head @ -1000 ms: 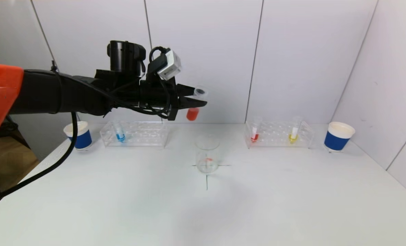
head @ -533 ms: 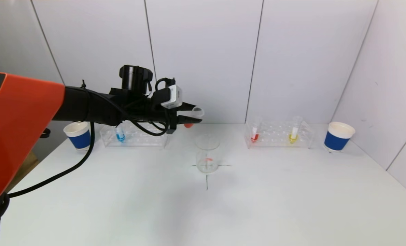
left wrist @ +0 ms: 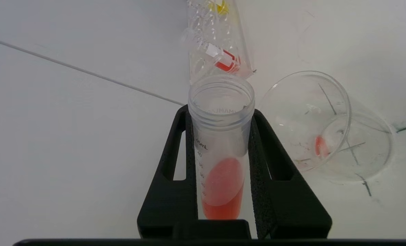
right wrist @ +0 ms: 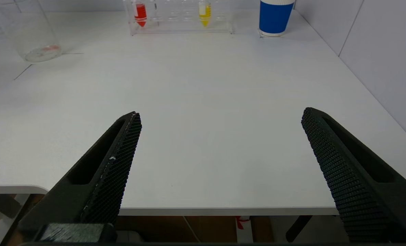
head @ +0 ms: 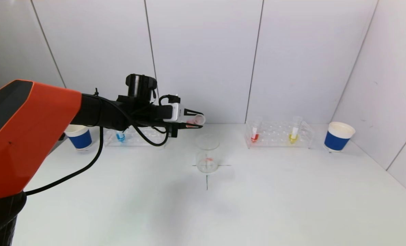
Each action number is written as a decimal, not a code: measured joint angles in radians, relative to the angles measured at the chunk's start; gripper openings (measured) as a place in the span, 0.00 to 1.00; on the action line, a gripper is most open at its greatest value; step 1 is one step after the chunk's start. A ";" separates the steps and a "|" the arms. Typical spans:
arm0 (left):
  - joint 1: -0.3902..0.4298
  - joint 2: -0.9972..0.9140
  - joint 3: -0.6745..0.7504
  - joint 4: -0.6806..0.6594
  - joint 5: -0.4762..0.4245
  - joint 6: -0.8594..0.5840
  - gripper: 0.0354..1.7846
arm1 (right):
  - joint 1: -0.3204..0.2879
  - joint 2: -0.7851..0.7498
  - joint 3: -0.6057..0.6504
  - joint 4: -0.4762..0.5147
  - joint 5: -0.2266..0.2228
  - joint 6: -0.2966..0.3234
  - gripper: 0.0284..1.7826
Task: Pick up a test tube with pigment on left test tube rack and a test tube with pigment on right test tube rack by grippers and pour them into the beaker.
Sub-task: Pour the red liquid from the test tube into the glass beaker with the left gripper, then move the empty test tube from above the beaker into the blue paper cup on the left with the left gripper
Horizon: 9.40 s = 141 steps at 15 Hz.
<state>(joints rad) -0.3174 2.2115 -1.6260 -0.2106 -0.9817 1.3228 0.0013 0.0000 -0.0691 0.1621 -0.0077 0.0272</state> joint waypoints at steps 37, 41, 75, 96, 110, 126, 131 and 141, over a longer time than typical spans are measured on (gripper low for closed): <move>-0.013 0.134 0.050 -0.332 0.155 0.612 0.24 | 0.000 0.000 0.000 0.001 0.000 0.000 0.96; -0.014 0.131 0.042 -0.336 0.156 0.637 0.24 | 0.000 0.000 0.000 0.000 0.000 0.000 0.96; 0.050 -0.054 -0.095 -0.259 0.742 -0.192 0.24 | 0.000 0.000 0.000 0.000 0.000 0.000 0.96; 0.368 -0.404 -0.111 0.200 1.074 -1.112 0.24 | 0.000 0.000 0.000 0.000 0.000 0.000 0.96; 0.527 -0.174 0.086 -0.208 1.073 -1.214 0.24 | 0.000 0.000 0.000 0.000 0.000 0.000 0.96; 0.565 0.012 0.231 -0.460 1.076 -1.217 0.24 | 0.000 0.000 0.000 0.001 0.000 0.000 0.96; 0.564 0.016 0.298 -0.517 1.076 -1.219 0.24 | 0.000 0.000 0.000 0.000 0.000 0.000 0.96; 0.567 0.015 0.322 -0.523 1.076 -1.220 0.24 | 0.000 0.000 0.000 0.000 0.000 0.000 0.96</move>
<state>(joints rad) 0.2496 2.2264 -1.3040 -0.7332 0.0943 0.1023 0.0013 0.0000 -0.0691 0.1626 -0.0081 0.0272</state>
